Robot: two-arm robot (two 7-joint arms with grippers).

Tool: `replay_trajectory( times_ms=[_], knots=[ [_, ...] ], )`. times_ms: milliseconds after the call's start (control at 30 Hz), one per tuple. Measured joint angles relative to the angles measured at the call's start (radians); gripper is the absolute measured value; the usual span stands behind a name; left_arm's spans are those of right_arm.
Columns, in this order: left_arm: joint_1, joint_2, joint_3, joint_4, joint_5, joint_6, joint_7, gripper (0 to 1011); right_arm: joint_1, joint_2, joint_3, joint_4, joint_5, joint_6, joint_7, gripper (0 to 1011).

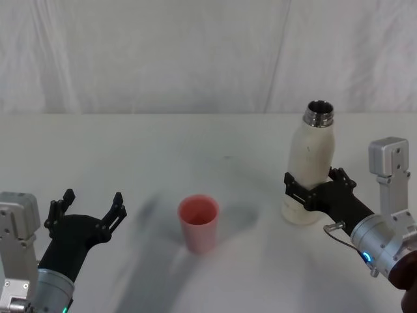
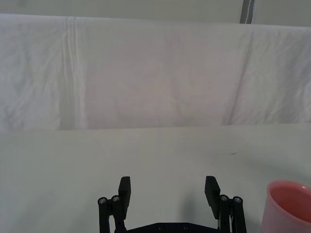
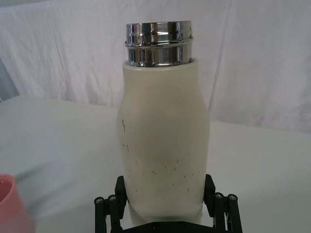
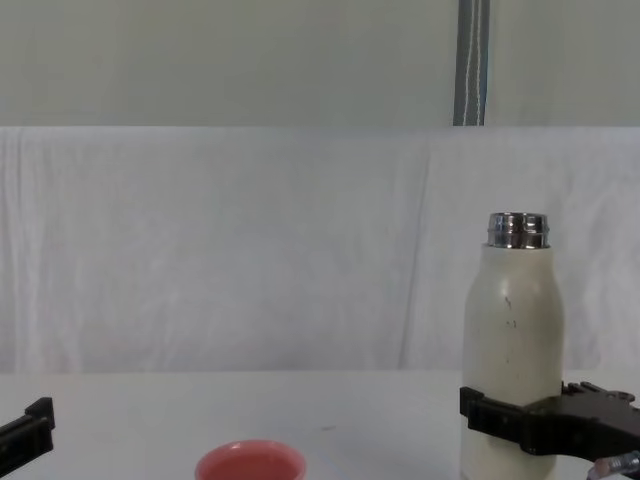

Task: Grasp the thermos with one hand and pour water into the cup lid.

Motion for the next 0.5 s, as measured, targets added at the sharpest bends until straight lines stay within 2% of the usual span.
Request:
replay_trajectory(
  times_ms=[500],
  knots=[
    [0.0,0.0,0.0,0.0,0.0,0.0,0.0,1001,0.008,-0.006,-0.008,0.015,-0.009,-0.006,0.0,952]
  ],
)
